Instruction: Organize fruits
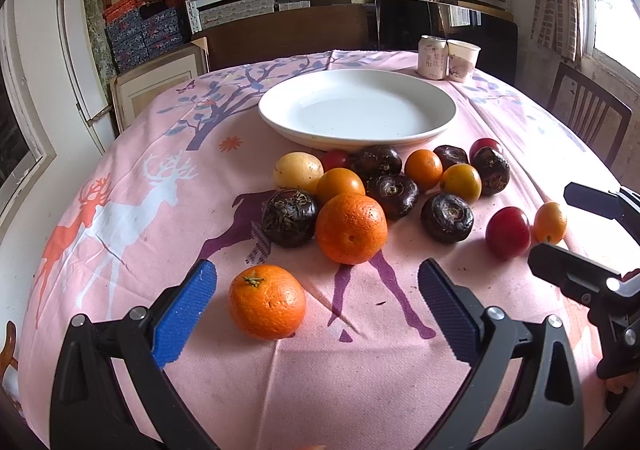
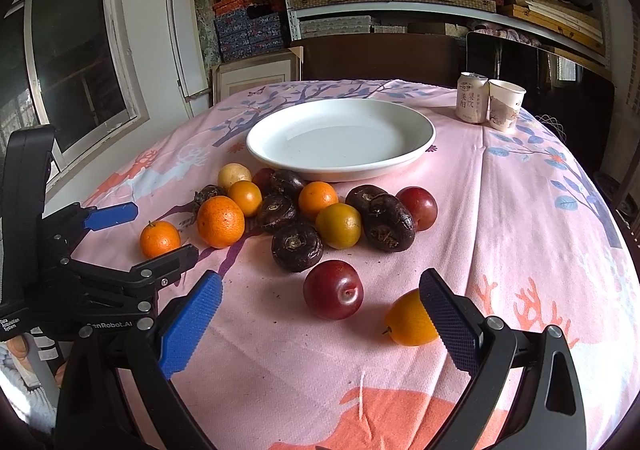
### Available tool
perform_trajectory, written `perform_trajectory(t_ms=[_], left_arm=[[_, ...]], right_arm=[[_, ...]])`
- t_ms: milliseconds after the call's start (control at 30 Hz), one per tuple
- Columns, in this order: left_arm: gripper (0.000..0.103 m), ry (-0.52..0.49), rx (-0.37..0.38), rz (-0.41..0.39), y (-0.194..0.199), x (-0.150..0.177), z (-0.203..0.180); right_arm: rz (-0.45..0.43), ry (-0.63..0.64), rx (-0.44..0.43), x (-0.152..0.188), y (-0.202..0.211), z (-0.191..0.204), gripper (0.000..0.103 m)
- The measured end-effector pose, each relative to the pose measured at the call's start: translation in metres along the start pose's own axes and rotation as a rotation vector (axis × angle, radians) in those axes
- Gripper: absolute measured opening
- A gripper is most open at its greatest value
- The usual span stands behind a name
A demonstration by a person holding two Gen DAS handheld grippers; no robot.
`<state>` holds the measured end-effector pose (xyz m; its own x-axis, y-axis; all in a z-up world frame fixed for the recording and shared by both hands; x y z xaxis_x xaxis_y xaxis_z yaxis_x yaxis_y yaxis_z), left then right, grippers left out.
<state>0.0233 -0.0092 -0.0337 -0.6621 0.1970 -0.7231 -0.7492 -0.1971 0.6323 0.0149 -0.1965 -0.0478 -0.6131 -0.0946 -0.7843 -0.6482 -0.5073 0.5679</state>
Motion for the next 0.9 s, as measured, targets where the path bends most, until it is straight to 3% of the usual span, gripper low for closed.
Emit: perform_trajectory(t_ms=[900], left_arm=[[0.099,-0.008,0.003,0.008,-0.0038,0.0019,-0.0040]], right_arm=[[0.007,0.002,0.000,0.0010,-0.0010,0.0021,0.099]])
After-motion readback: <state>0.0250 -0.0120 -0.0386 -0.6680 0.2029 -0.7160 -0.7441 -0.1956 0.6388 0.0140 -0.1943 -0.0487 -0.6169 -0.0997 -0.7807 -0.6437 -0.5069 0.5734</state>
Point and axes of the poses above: each gripper's, at about its wrist camera, not at the fingertips, and y roughly against the way its jaws point, z to its left, x to its underside, the point moved 6 cm from there along -y, roughly the way its jaws point, and after that the axes turned 14 degrees about -x, right-handed, at the moved point
